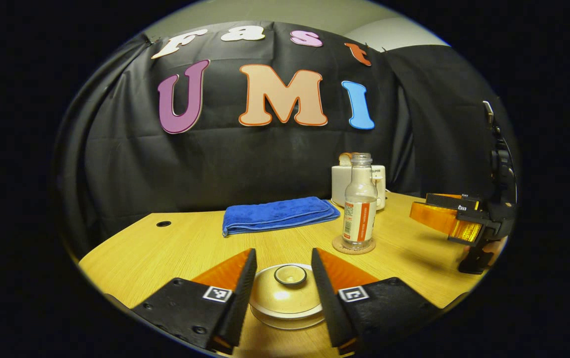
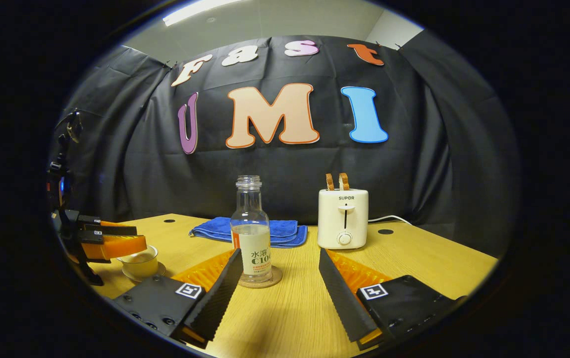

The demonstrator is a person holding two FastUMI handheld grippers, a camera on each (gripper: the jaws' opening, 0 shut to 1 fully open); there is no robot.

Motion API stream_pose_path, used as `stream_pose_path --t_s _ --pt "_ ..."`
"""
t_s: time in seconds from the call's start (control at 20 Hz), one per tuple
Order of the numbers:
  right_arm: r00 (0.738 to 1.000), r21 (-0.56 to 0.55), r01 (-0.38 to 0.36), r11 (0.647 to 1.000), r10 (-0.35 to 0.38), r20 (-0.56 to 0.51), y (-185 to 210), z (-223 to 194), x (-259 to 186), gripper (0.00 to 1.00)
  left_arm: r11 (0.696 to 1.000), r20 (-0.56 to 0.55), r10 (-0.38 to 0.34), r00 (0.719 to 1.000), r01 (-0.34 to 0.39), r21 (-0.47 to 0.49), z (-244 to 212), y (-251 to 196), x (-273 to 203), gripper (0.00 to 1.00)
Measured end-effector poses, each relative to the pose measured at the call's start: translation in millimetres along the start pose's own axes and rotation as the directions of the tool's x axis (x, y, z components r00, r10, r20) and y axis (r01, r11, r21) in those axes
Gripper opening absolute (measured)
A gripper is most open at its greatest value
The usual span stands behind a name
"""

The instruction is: Open the teacup lid with one hand, grasp the water bottle and pour water into the teacup with the other hand; after pouring, place the water bottle on the coaster and then close the teacup lid.

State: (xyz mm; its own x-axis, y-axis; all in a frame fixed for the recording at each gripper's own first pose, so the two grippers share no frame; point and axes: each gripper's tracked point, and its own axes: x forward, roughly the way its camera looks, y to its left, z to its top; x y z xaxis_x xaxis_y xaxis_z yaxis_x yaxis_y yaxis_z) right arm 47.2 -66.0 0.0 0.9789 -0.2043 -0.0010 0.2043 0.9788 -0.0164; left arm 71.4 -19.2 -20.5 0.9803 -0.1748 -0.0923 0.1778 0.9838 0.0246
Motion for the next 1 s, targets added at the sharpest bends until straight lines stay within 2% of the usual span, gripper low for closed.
stream_pose_path --t_s 0.15,0.35,0.4,0.45,0.5,0.55,0.8,0.85,0.95,1.0 --pt "1.000 0.000 0.003 1.000 -0.003 0.000 -1 0 1 0.94 0.999 0.038 0.025 0.999 -0.024 -0.029 6 5 -7 0.88" --pt "1.000 0.000 0.018 1.000 -0.018 0.000 -5 0 1 0.94 0.998 0.073 0.059 0.996 -0.057 -0.026 9 14 -20 0.91" --pt "1.000 -0.001 0.020 1.000 -0.020 0.001 -5 0 1 0.98 0.997 0.080 0.071 0.994 -0.069 -0.029 10 19 -26 0.96" --pt "1.000 -0.001 0.024 1.000 -0.024 0.003 -6 0 1 0.94 0.995 0.088 0.093 0.992 -0.090 -0.032 11 26 -30 0.98" --pt "1.000 -0.001 0.030 1.000 -0.030 0.003 -8 0 1 0.98 0.993 0.094 0.115 0.989 -0.113 -0.034 12 34 -35 1.00" --pt "0.999 -0.002 0.038 0.999 -0.038 0.004 -10 0 1 0.98 0.989 0.089 0.143 0.986 -0.140 -0.036 10 41 -39 0.97" --pt "0.996 -0.003 0.084 0.996 -0.084 0.006 -20 0 -5 0.98 0.972 0.088 0.234 0.968 -0.231 -0.043 7 70 -58 0.97" --pt "0.996 -0.004 0.093 0.996 -0.093 0.007 -22 1 -6 0.94 0.969 0.088 0.248 0.965 -0.245 -0.043 7 75 -61 0.97" --pt "0.995 -0.004 0.103 0.995 -0.103 0.007 -25 1 -9 0.94 0.965 0.087 0.260 0.962 -0.257 -0.044 6 79 -64 0.97" --pt "0.994 -0.004 0.106 0.994 -0.106 0.007 -25 0 -9 0.98 0.963 0.086 0.267 0.960 -0.264 -0.044 6 81 -65 0.97"
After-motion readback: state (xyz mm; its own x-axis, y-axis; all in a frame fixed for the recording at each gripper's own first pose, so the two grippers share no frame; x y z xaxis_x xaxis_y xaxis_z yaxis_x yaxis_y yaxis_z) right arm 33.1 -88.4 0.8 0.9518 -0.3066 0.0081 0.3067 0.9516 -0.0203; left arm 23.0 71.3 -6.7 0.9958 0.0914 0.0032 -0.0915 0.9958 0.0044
